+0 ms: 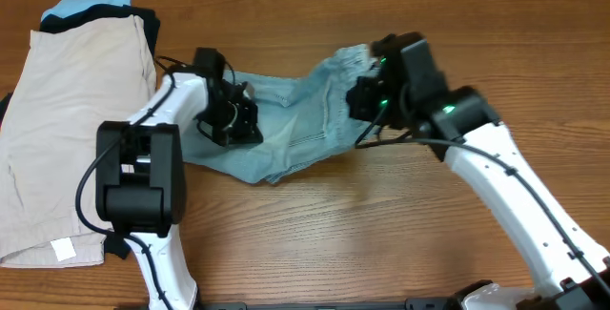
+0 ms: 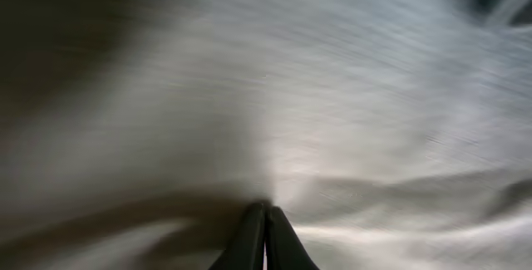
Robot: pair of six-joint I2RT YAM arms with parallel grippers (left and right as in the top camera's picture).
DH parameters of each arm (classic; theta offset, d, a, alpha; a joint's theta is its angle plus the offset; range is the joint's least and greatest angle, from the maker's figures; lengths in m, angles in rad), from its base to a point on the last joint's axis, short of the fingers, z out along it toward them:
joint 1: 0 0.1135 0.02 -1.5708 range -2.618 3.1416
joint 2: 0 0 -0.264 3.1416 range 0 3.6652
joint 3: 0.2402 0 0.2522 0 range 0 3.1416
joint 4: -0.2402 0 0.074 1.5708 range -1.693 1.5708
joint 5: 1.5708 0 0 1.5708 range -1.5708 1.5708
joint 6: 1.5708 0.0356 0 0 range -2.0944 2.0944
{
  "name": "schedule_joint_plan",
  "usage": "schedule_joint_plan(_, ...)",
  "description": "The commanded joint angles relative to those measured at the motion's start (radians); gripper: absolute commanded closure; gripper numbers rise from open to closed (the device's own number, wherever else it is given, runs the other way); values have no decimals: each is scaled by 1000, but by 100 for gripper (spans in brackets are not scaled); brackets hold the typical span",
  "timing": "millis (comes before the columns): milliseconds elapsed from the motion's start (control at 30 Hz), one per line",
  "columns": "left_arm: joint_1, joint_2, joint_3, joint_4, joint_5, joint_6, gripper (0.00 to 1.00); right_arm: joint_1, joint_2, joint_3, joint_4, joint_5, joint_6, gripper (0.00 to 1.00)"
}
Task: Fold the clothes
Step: 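Hold the left end with the left gripper and fold the right end leftward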
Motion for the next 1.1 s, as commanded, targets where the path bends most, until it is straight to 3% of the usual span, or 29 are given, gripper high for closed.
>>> schedule_joint_plan(0, 47, 13, 106, -75, -22, 108, 96, -72, -18, 82, -51, 16, -80, 96)
schedule_joint_plan(133, 57, 13, 160, -137, -17, 202, 96, -152, -18, 100, -134, -14, -175, 96)
schedule_joint_plan(467, 58, 13, 156, -85, 126, 311, 96, -370, -18, 100, -249, -157, -336, 96)
schedule_joint_plan(900, 79, 42, 151, -34, 128, 314, 96, -495, -18, 100, -330, -235, -469, 96)
schedule_joint_plan(1067, 79, 111, 151, -34, 197, 336, 96, -504, -18, 100, -341, -246, -494, 96)
